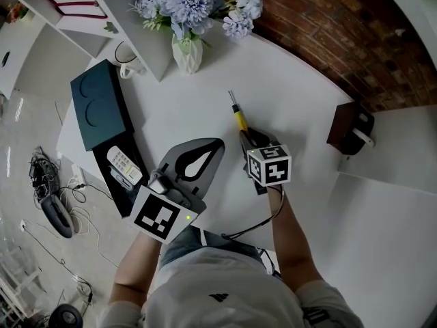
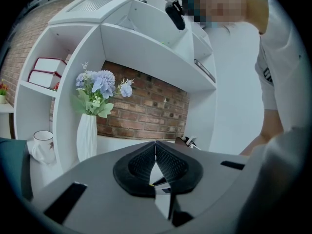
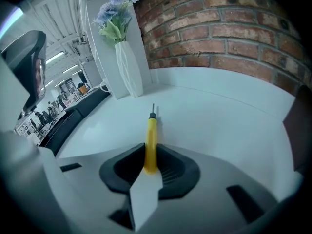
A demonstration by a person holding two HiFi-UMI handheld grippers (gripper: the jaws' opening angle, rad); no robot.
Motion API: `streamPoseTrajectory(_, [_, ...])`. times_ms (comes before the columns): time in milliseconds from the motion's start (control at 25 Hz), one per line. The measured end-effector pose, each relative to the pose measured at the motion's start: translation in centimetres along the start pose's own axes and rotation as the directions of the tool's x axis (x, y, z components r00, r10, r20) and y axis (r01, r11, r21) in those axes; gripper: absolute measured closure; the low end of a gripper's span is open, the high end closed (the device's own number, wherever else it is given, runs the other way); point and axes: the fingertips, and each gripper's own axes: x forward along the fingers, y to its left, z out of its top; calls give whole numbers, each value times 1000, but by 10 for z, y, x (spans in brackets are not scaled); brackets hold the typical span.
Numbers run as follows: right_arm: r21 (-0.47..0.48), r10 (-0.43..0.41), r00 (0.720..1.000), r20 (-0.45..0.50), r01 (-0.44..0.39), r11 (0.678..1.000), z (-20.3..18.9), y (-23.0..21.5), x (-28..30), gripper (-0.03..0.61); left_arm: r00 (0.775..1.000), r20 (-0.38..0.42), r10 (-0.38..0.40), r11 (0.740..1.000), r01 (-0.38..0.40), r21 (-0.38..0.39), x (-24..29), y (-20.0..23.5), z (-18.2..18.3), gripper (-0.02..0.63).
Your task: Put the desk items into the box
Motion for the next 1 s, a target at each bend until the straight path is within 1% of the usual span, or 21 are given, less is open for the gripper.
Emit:
streamPoseTrajectory(320, [-4, 14, 999, 31, -14, 1000, 3, 12, -13, 495, 1000, 9, 10, 1000, -10, 7, -9, -4, 4, 601])
streamPoseTrajectory(680, [-20, 28, 996, 88, -26, 999, 14, 31, -33, 497, 999, 33, 16, 1000, -16, 18, -26, -11, 10, 601])
streamPoseTrajectory(1000, [-11, 45, 988, 149, -43, 999, 22, 51, -54, 497, 999, 51, 15, 999, -17, 35, -43, -19, 15, 601])
